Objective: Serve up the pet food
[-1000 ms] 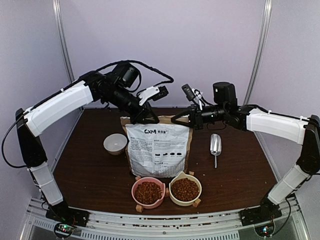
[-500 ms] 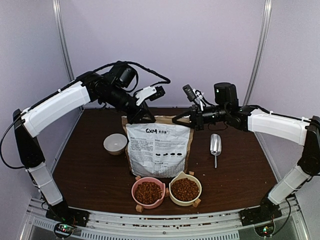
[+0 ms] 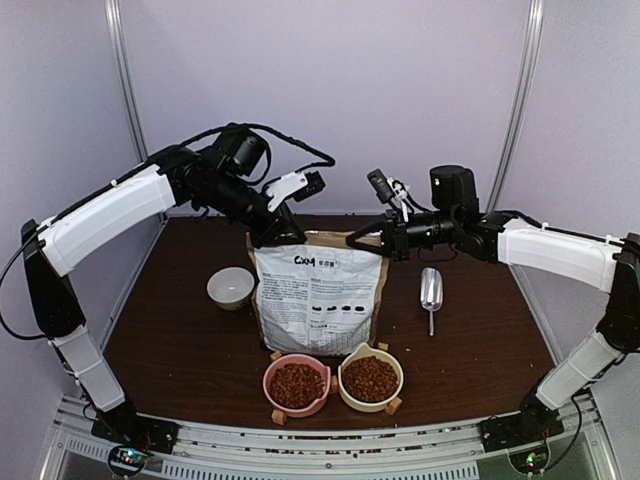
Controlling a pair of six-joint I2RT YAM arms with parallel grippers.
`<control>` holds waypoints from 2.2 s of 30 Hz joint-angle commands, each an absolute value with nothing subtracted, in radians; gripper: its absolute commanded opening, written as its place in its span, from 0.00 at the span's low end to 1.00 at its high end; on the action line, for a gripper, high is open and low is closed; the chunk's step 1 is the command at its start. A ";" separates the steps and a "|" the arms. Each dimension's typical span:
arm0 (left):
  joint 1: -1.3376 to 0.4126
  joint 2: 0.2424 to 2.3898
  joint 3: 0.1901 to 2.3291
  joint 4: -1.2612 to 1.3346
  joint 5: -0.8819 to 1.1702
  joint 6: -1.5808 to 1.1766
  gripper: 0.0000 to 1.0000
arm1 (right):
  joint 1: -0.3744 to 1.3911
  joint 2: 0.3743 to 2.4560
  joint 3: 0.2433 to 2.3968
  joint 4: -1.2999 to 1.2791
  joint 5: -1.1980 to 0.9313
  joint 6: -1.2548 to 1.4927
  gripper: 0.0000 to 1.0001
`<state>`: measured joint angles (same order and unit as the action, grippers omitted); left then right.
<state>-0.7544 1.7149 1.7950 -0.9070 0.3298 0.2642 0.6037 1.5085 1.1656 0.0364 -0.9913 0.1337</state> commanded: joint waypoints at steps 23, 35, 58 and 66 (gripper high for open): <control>-0.629 1.626 1.684 -0.980 0.018 0.293 0.08 | 0.547 1.385 1.155 0.029 -1.028 0.132 0.00; -0.614 1.609 1.669 -0.951 -0.019 0.286 0.08 | 0.543 1.381 1.157 0.024 -1.026 0.132 0.00; -0.475 1.383 1.474 -0.620 0.544 0.142 0.67 | 0.640 1.416 1.447 -0.606 -0.660 -0.134 0.63; -0.472 1.357 1.436 -0.603 0.616 0.158 0.69 | 0.747 1.627 1.712 -0.729 -0.503 -0.152 0.63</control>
